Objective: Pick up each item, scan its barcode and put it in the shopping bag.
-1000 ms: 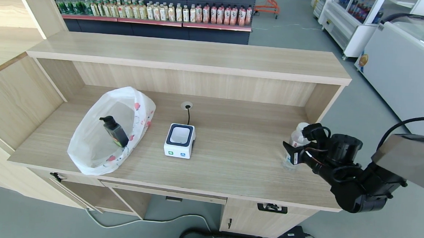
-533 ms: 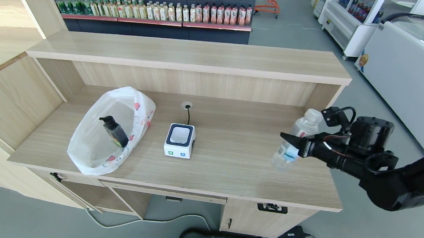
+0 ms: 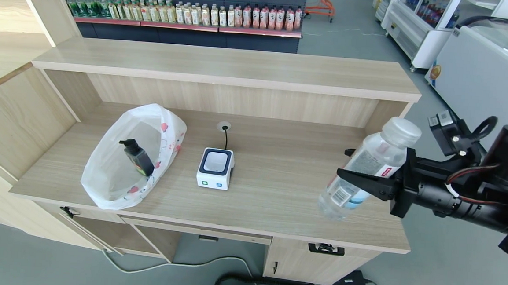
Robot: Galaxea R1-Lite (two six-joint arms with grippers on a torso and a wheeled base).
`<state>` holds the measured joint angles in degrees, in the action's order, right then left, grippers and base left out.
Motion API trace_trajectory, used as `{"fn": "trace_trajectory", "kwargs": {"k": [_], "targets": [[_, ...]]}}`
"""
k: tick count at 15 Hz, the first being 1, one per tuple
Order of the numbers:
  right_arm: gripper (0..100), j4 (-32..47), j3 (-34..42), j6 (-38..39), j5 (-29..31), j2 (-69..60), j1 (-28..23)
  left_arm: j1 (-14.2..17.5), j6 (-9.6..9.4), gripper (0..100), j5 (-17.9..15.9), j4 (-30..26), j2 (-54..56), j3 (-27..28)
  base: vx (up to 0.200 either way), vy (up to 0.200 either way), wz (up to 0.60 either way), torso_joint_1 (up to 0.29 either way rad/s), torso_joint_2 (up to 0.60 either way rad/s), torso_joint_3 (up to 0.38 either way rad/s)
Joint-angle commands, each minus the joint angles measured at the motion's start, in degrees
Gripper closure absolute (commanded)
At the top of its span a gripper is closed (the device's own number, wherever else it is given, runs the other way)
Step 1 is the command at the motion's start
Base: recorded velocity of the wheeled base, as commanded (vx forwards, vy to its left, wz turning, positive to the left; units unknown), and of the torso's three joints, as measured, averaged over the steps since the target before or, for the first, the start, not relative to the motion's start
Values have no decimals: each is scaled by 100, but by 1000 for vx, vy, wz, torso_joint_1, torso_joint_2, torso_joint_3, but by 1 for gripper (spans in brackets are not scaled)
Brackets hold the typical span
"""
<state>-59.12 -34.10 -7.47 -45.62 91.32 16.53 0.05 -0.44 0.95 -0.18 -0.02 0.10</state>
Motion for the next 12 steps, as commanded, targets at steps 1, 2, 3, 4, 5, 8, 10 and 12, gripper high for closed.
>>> {"fn": "trace_trajectory", "kwargs": {"k": [1, 2, 3, 4, 5, 8, 10, 12], "targets": [[100, -38, 237, -123, -123, -387, 61, 4, 0, 0, 2, 1, 2, -1, 0, 0, 0, 0, 0, 0], [100, -47, 316, -202, -114, -404, 140, 4, 0, 0, 2, 1, 2, -1, 0, 0, 0, 0, 0, 0], [100, -38, 360, -220, -105, -422, 158, 4, 0, 0, 2, 1, 2, -1, 0, 0, 0, 0, 0, 0], [100, 15, 360, -246, -105, -448, 166, 4, 0, 0, 2, 1, 2, -1, 0, 0, 0, 0, 0, 0], [100, 103, 325, -246, -105, -457, 201, 4, 0, 0, 2, 1, 2, -1, 0, 0, 0, 0, 0, 0], [100, 446, 263, -193, 519, -633, 632, 4, 0, 0, 2, 1, 2, -1, 0, 0, 0, 0, 0, 0], [100, 516, 228, 440, 721, -677, 931, 4, 0, 0, 2, 1, 2, -1, 0, 0, 0, 0, 0, 0], [100, 463, 202, 1248, 730, -686, 1256, 4, 0, 0, 2, 1, 2, -1, 0, 0, 0, 0, 0, 0]]}}
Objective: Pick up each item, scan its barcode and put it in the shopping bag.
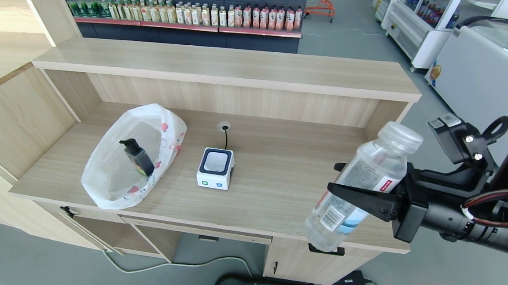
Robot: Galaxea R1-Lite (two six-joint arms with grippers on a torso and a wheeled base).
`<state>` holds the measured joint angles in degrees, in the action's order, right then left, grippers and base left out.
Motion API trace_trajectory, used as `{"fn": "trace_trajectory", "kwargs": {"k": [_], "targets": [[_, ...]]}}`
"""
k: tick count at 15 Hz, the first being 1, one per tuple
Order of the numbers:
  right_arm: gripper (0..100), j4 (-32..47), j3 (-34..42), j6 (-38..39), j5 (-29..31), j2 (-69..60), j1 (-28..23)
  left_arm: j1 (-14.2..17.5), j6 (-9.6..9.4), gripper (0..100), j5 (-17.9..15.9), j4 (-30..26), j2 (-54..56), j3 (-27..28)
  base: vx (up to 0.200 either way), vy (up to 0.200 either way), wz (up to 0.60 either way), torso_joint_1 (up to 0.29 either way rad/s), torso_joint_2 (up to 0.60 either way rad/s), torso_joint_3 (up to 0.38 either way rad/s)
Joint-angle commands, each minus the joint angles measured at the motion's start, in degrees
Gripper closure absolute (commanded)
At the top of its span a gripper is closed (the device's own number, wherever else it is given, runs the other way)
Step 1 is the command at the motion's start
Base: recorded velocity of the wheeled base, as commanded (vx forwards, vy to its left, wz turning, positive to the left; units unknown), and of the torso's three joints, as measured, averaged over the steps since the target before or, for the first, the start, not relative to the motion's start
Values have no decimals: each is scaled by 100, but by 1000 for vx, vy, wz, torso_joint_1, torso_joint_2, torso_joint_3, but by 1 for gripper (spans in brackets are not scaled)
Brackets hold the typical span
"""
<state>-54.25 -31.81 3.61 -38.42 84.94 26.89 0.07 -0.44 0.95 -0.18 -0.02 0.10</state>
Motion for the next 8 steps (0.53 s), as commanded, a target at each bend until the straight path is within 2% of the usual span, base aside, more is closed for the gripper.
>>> {"fn": "trace_trajectory", "kwargs": {"k": [1, 8], "targets": [[100, -24, -27, 395, 10, -48, 273, 1, 0, 0, 2, 1, 2, -1, 0, 0, 0, 0, 0, 0], [100, -7, 113, 764, -324, 110, 264, 1, 9, 0, 2, 1, 2, -1, 0, 0, 0, 0, 0, 0]]}}
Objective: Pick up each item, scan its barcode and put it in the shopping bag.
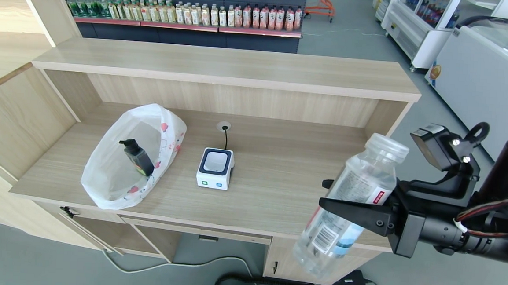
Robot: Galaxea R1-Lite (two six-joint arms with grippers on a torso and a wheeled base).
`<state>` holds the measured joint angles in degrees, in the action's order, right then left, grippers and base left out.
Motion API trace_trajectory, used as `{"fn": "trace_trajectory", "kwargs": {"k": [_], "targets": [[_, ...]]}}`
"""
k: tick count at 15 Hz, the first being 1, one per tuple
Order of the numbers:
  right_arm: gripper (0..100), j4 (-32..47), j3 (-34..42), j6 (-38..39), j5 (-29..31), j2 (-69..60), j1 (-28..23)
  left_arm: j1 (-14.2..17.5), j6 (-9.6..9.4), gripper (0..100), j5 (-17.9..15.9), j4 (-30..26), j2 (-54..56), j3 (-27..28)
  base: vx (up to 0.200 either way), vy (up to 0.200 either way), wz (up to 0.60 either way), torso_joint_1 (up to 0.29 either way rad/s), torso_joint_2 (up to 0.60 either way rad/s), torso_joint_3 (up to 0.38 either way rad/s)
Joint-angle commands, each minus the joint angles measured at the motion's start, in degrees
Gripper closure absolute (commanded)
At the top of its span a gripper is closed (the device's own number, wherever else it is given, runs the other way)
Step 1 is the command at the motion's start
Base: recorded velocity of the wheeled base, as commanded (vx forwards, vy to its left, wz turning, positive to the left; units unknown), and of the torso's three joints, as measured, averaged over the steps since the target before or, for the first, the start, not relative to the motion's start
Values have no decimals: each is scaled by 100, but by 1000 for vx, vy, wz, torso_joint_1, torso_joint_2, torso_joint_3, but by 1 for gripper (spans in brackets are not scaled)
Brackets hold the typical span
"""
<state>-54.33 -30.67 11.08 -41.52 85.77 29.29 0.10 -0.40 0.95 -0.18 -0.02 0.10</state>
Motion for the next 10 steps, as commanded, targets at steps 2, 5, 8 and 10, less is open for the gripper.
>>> {"fn": "trace_trajectory", "kwargs": {"k": [2, 5, 8, 10], "targets": [[100, 10, 44, 52, -49, 98, 33, -1, -4, 0, 2, 1, 2, -1, 0, 0, 0, 0, 0, 0], [100, -42, 44, 17, -708, 361, -38, -1, -4, 0, 2, 1, 2, -1, 0, 0, 0, 0, 0, 0], [100, -253, 9, 17, -787, 695, -126, -1, -4, 0, 2, 1, 2, -1, 0, 0, 0, 0, 0, 0], [100, -262, -9, 8, -796, 801, -126, -1, -4, 0, 2, 1, 2, -1, 0, 0, 0, 0, 0, 0]]}}
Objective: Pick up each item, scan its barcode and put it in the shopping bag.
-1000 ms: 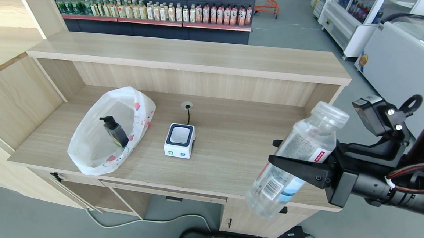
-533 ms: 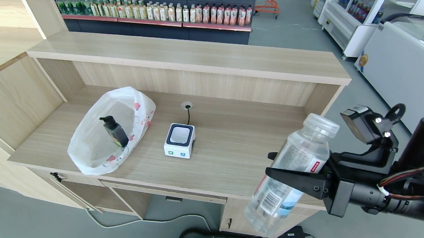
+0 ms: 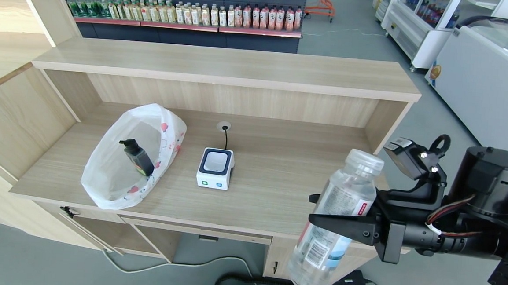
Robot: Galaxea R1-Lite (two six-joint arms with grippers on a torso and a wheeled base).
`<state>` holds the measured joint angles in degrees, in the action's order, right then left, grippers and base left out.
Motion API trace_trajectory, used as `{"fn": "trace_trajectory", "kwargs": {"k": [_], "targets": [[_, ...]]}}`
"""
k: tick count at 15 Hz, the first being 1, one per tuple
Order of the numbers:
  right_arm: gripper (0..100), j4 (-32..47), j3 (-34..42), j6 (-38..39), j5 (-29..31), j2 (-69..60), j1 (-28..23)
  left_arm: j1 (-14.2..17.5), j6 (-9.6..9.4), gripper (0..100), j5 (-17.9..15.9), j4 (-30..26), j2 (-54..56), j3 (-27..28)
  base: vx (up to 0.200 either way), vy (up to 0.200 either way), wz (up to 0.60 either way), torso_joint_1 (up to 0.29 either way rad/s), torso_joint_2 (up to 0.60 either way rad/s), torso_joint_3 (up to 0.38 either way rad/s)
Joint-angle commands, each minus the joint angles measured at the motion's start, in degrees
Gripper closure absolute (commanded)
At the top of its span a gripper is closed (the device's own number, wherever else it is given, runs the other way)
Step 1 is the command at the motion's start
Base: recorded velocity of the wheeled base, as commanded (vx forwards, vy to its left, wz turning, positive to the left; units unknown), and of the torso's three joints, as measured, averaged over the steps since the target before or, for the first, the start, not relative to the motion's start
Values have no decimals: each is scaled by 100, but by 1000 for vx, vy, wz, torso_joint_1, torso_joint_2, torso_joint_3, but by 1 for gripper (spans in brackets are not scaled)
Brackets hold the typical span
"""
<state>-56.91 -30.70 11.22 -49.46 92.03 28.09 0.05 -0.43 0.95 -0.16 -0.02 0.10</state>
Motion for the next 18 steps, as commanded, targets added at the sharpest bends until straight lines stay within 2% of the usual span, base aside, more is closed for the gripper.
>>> {"fn": "trace_trajectory", "kwargs": {"k": [1, 18], "targets": [[100, -5, -7, -5, -3, 237, -5, 4, -1, 0, 2, -2, 2, -1, 0, 0, 0, 0, 0, 0], [100, 4, -7, -5, -11, 369, -5, 4, -1, 0, 2, -2, 2, -1, 0, 0, 0, 0, 0, 0]]}}
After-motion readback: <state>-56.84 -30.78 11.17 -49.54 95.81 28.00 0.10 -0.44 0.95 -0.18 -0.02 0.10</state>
